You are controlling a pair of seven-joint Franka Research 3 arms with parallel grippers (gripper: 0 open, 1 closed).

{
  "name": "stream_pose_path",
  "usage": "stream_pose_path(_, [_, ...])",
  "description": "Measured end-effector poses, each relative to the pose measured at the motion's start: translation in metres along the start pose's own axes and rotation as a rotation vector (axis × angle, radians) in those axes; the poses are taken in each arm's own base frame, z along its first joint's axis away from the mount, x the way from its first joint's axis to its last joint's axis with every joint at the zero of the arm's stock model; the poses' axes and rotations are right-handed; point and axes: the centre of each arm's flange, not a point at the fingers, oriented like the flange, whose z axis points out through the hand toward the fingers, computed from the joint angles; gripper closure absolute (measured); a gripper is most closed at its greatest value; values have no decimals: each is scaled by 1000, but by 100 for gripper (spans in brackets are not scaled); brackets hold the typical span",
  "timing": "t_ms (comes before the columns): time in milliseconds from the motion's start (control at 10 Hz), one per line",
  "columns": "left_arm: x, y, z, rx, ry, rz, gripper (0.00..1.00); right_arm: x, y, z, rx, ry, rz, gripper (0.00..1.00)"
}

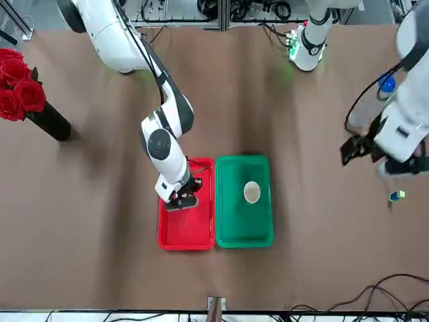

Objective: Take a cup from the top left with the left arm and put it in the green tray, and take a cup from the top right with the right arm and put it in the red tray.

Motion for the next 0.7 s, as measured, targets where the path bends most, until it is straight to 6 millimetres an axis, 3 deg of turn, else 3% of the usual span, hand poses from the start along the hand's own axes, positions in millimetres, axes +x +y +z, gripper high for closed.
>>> stream_pose_path(300, [-24,-16,-13,6,-21,44,0,3,8,20,-5,17,2,96])
stream_pose_path(700, [-24,-28,-2,10,-51,52,0,4,12,30,-11,18,3,87])
